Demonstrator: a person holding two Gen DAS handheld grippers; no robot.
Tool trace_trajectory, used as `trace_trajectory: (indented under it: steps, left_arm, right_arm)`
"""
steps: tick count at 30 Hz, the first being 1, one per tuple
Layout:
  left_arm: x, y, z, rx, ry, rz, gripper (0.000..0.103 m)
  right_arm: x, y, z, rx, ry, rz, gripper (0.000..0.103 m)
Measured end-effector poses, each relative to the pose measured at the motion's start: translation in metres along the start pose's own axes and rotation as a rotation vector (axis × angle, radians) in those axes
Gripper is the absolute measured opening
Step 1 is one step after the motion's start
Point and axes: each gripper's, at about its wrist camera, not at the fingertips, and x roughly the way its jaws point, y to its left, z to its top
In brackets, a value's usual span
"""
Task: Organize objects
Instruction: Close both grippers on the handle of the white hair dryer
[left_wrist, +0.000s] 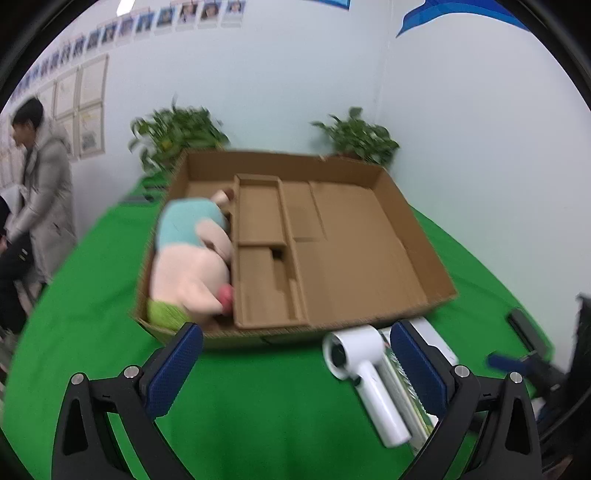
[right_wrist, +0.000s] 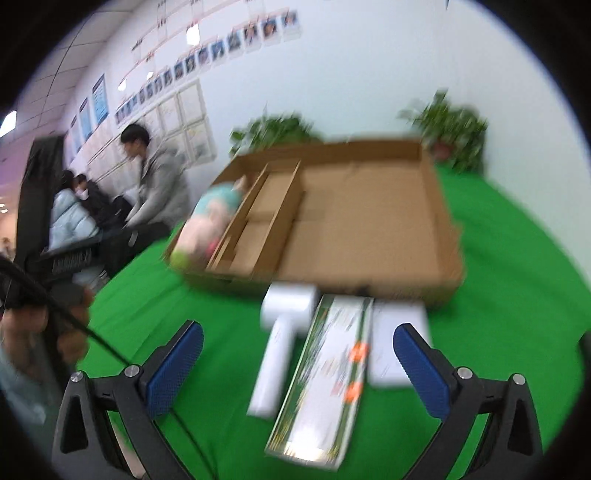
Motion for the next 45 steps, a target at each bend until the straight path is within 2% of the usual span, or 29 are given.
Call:
trace_trajectory:
  steps: [2, 5, 7, 11, 13, 18, 23, 27, 31, 33, 38, 43, 45]
  left_arm:
    - [0.009, 0.002, -0.007, -0.034, 0.049, -0.055, 0.102]
    - [0.026, 0.001, -0.019, -0.068, 0.125, -0.129, 0.101]
    - [0.04, -0.004, -0.027, -0.071, 0.17, -0.18, 0.101]
    - [0.065, -0.013, -0.038, -0.109, 0.26, -0.302, 0.097]
    - [0.08, -0.015, -0.043, -0.135, 0.31, -0.36, 0.094]
    - [0.105, -0.018, -0.055, -0.187, 0.389, -0.434, 0.086]
    - [0.12, -0.021, -0.064, -0.233, 0.431, -0.505, 0.084]
    - [0.133, -0.023, -0.068, -0.262, 0.464, -0.53, 0.074]
    - [0.135, -0.023, -0.069, -0.265, 0.474, -0.525, 0.073]
    - [0.138, -0.019, -0.071, -0.281, 0.48, -0.522, 0.071]
    - [0.143, -0.017, -0.074, -0.284, 0.493, -0.537, 0.065]
    - [0.144, -0.013, -0.082, -0.338, 0.489, -0.533, 0.062]
    - [0.142, -0.012, -0.083, -0.34, 0.48, -0.516, 0.051]
  right_arm:
    - [0.012, 0.006, -0.017, -0.01, 0.084, 0.038, 0.102]
    - [0.024, 0.017, -0.038, -0.007, 0.157, 0.075, 0.1]
    - [0.028, 0.024, -0.043, -0.02, 0.164, 0.069, 0.092]
    - [0.039, 0.038, -0.035, -0.068, 0.142, 0.087, 0.085]
    - [0.05, 0.043, -0.031, -0.088, 0.145, 0.089, 0.077]
    - [0.077, 0.04, -0.032, -0.081, 0.208, 0.072, 0.068]
    - [0.082, 0.035, -0.031, -0.132, 0.202, -0.027, 0.064]
    - [0.088, 0.032, -0.027, -0.144, 0.211, -0.076, 0.058]
    - [0.1, 0.04, -0.029, -0.165, 0.255, -0.071, 0.035]
    - [0.105, 0.043, -0.031, -0.171, 0.26, -0.086, 0.03]
    - [0.112, 0.043, -0.028, -0.148, 0.264, -0.097, 0.029]
    - [0.107, 0.05, -0.029, -0.124, 0.284, -0.052, 0.029]
    - [0.105, 0.05, -0.03, -0.09, 0.283, -0.037, 0.029]
